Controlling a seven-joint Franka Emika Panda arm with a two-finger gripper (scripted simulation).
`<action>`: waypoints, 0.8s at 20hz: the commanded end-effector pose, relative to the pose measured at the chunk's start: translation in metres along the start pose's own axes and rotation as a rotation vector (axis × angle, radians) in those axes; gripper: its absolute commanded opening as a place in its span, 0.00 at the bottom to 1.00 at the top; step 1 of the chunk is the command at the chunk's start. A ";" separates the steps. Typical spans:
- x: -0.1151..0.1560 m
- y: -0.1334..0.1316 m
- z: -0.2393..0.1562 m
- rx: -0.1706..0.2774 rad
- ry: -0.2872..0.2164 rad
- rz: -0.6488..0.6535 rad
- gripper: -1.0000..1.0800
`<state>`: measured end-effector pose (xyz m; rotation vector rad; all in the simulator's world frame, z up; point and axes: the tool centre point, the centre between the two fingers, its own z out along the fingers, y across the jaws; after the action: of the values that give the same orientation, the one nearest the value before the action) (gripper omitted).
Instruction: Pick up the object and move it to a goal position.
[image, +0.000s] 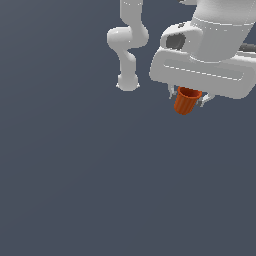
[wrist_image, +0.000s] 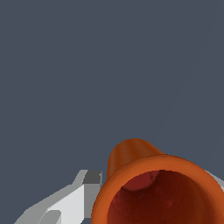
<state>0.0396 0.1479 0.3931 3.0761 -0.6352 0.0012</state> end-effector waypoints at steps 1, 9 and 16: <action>-0.004 -0.007 -0.020 0.000 0.000 0.001 0.00; -0.010 -0.025 -0.066 0.000 -0.001 0.000 0.00; -0.012 -0.032 -0.084 0.000 -0.001 0.000 0.00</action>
<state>0.0409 0.1813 0.4734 3.0765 -0.6349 -0.0006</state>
